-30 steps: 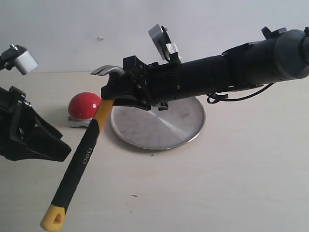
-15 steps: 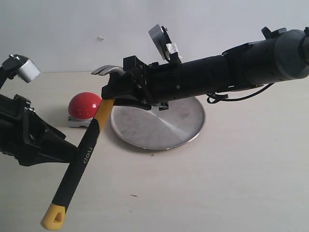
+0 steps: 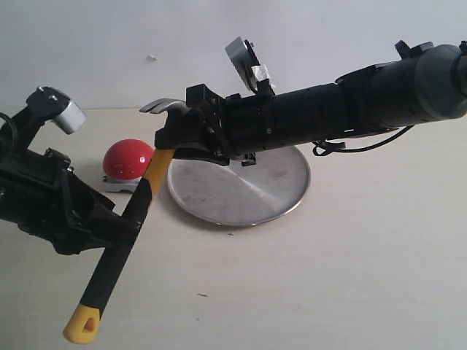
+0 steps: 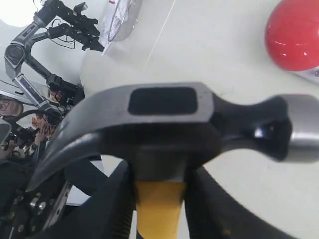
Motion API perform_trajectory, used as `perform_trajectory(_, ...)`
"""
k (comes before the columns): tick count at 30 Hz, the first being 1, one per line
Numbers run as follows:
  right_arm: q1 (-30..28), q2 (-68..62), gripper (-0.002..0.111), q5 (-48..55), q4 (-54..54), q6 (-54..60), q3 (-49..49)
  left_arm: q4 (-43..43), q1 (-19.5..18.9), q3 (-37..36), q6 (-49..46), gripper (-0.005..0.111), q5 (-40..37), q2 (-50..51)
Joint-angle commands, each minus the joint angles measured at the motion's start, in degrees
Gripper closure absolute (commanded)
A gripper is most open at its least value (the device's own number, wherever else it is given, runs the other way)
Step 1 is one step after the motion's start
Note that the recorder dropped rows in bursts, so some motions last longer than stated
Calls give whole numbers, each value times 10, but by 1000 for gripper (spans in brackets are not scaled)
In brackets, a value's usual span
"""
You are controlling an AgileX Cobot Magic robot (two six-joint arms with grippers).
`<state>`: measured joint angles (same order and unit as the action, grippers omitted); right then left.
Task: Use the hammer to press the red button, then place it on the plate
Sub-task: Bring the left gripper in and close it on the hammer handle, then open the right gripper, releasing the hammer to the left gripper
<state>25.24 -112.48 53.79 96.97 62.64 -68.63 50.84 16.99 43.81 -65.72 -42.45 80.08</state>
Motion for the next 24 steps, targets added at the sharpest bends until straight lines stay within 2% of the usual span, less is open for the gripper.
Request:
perform_trajectory(1,-1,6,108,22,30,1,-4,12,3,-2,1,43,7,39)
perform_trajectory(13,-1,6,108,17,30,1,-4,24,3,-2,-8,43,9,116)
perform_trajectory(19,-1,6,108,3,30,1,-4,71,3,-2,-55,44,4,126)
perform_trajectory(24,-1,6,108,-13,30,0,-4,74,3,-2,-61,44,-3,126)
